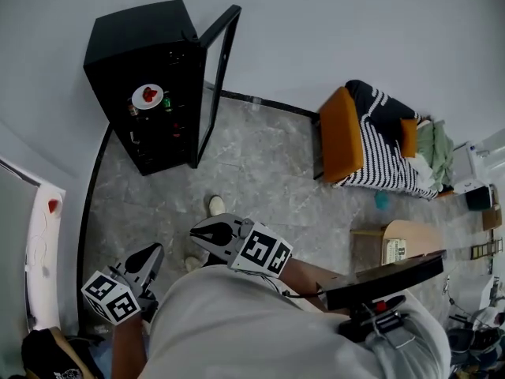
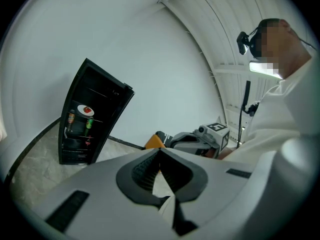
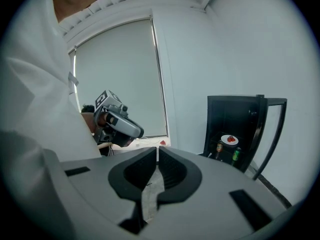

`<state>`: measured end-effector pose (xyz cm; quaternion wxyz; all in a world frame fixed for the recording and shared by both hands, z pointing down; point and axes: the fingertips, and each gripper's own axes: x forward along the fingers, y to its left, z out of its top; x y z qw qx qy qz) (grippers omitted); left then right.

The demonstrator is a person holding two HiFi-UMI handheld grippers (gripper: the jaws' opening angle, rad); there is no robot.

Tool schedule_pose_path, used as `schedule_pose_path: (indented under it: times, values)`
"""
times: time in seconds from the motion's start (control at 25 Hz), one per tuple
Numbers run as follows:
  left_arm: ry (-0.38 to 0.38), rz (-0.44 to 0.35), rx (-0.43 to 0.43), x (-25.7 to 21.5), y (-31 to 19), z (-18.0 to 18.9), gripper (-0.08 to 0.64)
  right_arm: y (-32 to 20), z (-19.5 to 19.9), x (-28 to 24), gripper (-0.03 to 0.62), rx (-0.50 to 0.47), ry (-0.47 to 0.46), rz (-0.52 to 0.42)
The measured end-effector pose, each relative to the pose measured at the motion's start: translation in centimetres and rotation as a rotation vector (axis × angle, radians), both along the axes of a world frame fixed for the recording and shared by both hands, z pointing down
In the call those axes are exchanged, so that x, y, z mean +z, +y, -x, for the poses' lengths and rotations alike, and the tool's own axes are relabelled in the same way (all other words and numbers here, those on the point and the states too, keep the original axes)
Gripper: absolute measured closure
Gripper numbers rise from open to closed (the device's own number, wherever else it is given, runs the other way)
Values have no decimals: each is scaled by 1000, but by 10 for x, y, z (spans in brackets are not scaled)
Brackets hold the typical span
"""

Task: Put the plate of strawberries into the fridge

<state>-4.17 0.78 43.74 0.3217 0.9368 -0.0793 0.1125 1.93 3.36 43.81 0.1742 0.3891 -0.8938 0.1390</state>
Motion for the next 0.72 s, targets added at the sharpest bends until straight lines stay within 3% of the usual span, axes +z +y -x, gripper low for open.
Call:
schedule_pose_path:
  times: [0.72]
  values:
    - [-23, 31, 28, 12, -28, -33, 546, -23, -30, 5, 566, 21, 3, 18]
